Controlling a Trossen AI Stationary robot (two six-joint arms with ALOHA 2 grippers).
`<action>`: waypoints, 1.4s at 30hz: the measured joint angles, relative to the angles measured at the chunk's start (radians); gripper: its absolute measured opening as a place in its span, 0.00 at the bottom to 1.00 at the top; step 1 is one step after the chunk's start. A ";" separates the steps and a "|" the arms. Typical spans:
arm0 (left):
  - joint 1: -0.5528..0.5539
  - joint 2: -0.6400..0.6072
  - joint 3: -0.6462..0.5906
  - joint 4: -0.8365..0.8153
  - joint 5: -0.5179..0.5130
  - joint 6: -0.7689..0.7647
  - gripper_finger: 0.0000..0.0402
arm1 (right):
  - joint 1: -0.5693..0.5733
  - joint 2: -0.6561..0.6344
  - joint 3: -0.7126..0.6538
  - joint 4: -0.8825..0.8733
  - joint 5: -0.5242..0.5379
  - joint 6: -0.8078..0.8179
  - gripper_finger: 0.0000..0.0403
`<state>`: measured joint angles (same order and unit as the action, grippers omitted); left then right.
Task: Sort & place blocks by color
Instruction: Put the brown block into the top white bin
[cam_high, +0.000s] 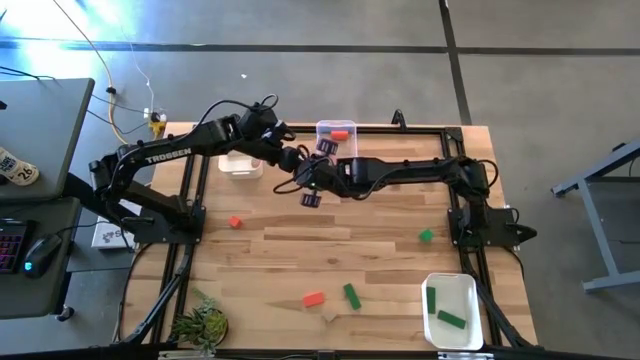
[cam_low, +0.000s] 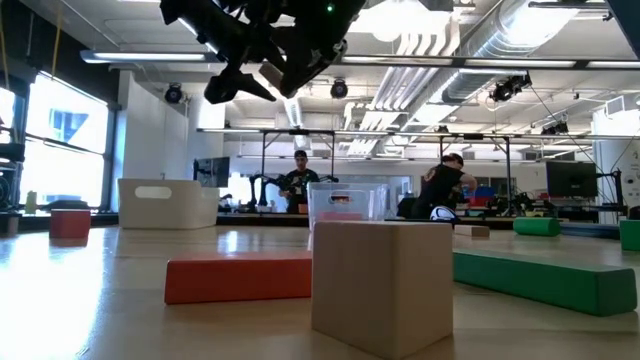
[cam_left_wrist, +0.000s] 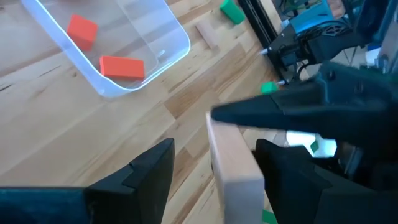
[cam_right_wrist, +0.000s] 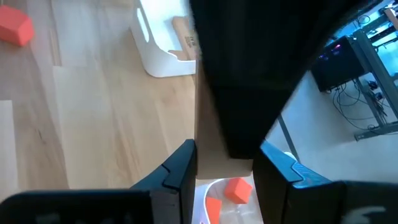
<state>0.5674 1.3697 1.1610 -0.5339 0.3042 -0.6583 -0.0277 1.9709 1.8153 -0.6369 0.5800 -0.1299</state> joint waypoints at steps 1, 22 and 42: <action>0.000 0.000 0.000 0.000 0.001 0.000 0.53 | -0.003 0.000 0.000 0.000 0.001 0.003 0.25; 0.000 0.000 0.000 0.011 -0.050 0.079 0.09 | -0.019 0.000 -0.001 -0.010 -0.024 0.033 0.25; -0.001 0.000 -0.001 -0.006 -0.105 0.173 0.08 | -0.027 0.000 -0.001 -0.037 -0.038 0.089 0.47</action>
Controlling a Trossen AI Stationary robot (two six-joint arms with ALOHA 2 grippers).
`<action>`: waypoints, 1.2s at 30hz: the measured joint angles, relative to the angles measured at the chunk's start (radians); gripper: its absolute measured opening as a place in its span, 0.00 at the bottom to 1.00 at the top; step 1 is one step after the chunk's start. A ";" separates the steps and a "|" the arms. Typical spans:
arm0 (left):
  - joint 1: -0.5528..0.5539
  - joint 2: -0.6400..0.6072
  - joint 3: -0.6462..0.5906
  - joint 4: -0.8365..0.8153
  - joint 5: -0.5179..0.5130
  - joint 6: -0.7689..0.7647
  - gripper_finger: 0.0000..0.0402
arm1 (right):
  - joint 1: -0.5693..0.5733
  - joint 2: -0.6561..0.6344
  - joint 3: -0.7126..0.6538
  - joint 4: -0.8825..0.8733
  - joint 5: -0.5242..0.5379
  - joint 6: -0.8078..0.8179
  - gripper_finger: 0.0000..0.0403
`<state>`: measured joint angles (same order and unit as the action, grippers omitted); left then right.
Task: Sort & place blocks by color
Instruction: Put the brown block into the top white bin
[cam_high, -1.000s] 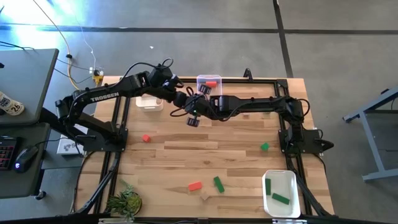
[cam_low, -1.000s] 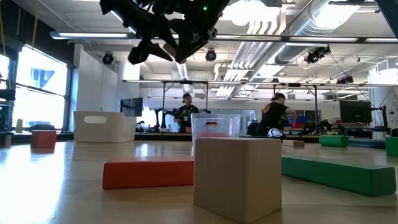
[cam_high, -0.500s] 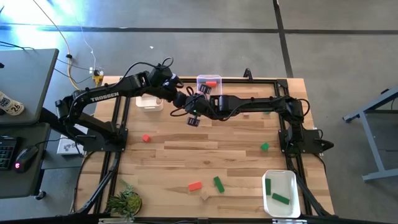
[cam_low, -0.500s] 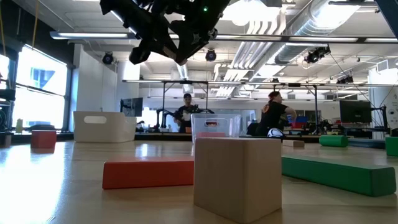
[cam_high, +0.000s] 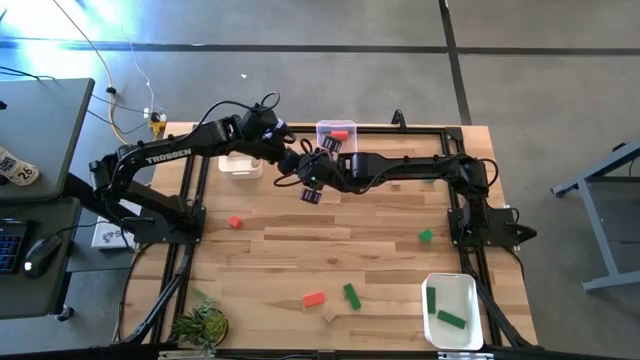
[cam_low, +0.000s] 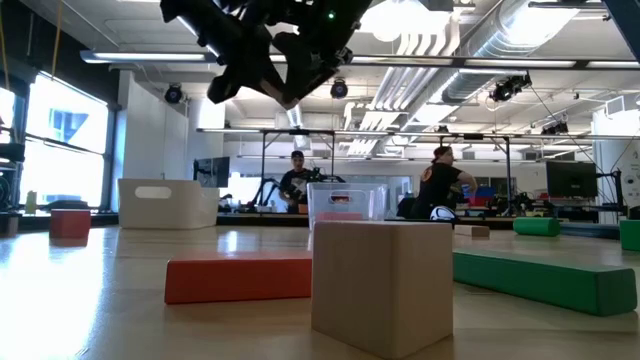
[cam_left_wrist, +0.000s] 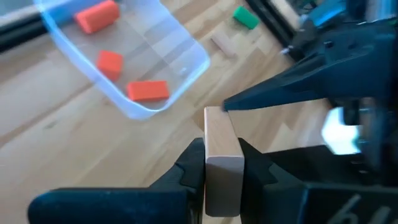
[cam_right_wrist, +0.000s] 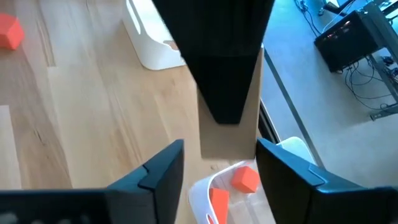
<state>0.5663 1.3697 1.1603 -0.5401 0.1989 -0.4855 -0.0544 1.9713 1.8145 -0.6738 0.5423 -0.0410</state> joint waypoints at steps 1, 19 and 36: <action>0.000 0.000 0.000 -0.010 -0.016 0.007 0.08 | 0.000 0.000 0.000 -0.002 0.001 0.000 0.49; 0.103 0.000 0.000 -0.427 -0.511 0.132 0.08 | -0.012 0.000 0.000 -0.064 0.005 0.042 0.56; 0.174 0.011 -0.125 -0.552 -0.460 0.057 0.08 | -0.054 0.000 0.000 -0.068 -0.104 0.201 0.56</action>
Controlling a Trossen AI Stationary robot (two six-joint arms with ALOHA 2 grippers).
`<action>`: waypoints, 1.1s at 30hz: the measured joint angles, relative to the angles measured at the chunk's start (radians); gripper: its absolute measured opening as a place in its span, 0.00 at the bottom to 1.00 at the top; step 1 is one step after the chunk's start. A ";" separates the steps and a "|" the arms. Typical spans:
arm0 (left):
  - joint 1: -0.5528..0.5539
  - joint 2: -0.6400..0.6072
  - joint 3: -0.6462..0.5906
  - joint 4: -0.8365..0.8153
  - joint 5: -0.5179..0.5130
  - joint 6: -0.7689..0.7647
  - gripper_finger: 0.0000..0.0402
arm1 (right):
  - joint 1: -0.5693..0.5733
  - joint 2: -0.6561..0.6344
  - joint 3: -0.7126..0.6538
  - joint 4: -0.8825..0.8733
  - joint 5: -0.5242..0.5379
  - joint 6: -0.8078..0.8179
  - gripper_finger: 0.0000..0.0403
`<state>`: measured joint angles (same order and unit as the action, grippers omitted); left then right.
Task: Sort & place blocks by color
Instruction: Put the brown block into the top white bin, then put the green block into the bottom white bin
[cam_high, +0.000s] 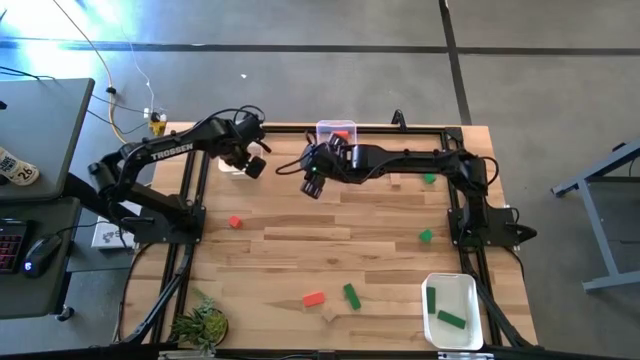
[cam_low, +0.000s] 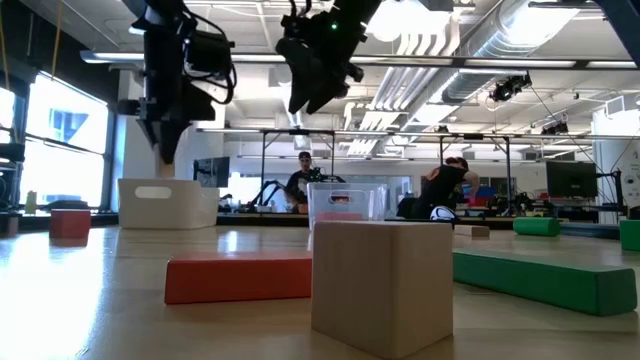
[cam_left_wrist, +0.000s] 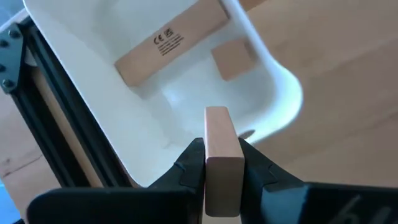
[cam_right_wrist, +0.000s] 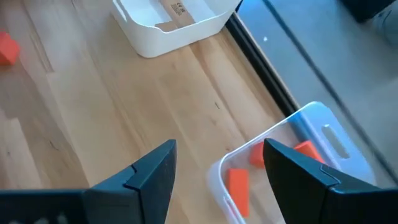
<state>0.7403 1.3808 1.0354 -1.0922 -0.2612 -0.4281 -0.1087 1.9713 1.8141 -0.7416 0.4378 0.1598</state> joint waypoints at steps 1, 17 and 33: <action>0.000 0.003 -0.005 0.001 -0.008 -0.008 0.09 | -0.003 0.000 0.000 -0.003 -0.009 0.009 0.56; 0.019 0.047 -0.014 0.055 -0.058 0.025 0.26 | -0.002 0.000 0.000 -0.279 -0.094 0.190 0.56; 0.014 0.047 -0.014 0.083 0.072 0.079 0.38 | 0.005 0.000 0.000 -0.536 -0.146 0.281 0.56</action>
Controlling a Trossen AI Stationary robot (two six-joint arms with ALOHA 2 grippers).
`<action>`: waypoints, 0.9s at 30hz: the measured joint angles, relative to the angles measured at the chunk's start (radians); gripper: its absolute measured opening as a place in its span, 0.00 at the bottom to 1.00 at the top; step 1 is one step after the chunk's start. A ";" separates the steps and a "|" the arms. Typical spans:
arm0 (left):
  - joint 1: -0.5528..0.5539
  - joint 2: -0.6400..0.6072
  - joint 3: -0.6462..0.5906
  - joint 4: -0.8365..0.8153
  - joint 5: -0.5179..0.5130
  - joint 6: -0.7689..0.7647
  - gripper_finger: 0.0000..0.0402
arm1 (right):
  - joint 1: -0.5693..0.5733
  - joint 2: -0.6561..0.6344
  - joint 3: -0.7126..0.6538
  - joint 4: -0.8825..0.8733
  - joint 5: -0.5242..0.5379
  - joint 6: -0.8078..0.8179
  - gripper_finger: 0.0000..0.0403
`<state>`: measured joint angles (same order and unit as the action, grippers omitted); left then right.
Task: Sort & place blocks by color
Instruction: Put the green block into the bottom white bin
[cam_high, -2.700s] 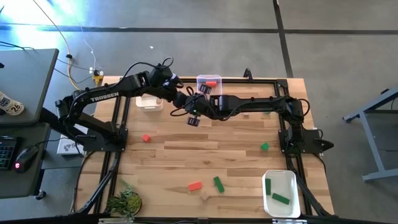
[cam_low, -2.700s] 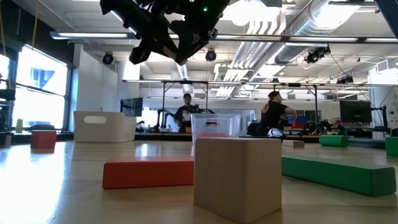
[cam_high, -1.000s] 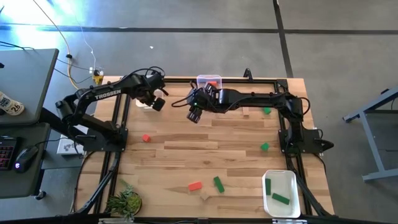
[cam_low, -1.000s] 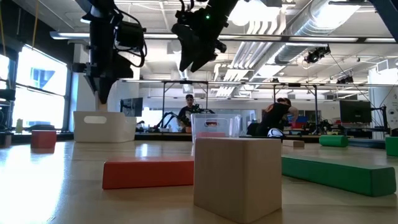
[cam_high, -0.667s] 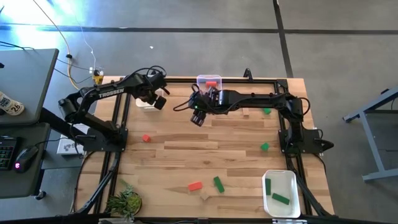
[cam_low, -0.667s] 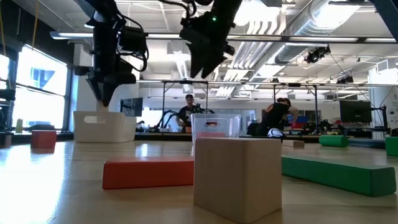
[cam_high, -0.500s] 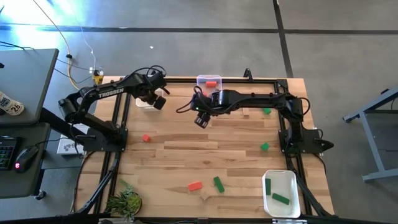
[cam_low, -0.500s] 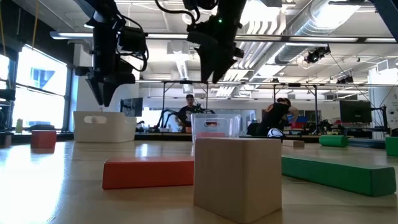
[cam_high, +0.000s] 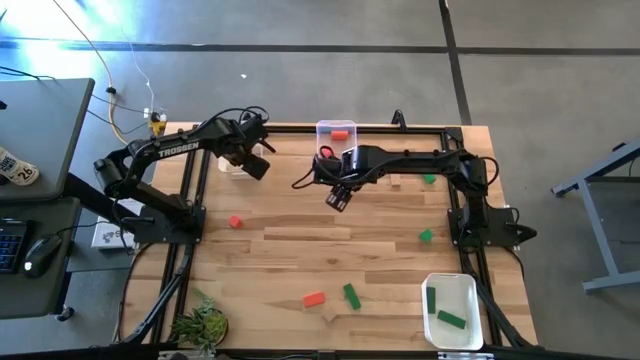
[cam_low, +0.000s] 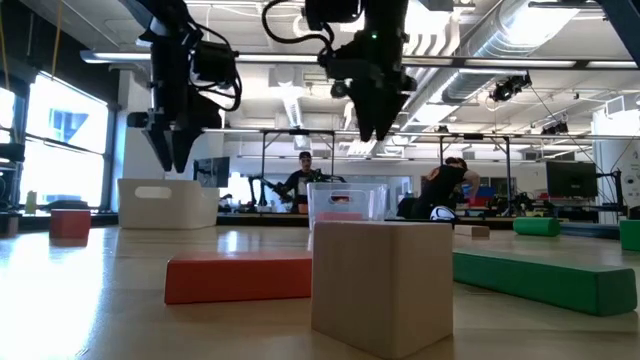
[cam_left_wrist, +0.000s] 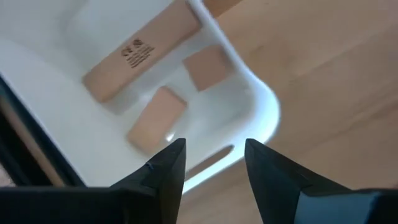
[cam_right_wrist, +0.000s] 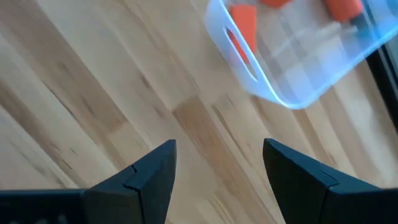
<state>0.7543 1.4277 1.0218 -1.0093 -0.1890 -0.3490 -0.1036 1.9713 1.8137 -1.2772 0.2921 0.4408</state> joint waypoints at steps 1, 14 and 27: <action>-0.002 0.000 0.000 0.006 0.005 0.004 0.38 | 0.000 0.000 0.000 -0.022 0.004 0.000 0.56; -0.011 -0.059 0.000 0.100 0.006 0.012 0.38 | 0.000 0.000 -0.004 -0.293 0.160 0.056 0.56; -0.011 -0.119 0.000 0.101 0.006 0.012 0.38 | -0.031 -0.144 -0.271 -0.290 0.189 0.119 0.56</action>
<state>0.7433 1.3083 1.0222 -0.9085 -0.1829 -0.3367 -0.1343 1.8273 1.5429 -1.5668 0.4812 0.5595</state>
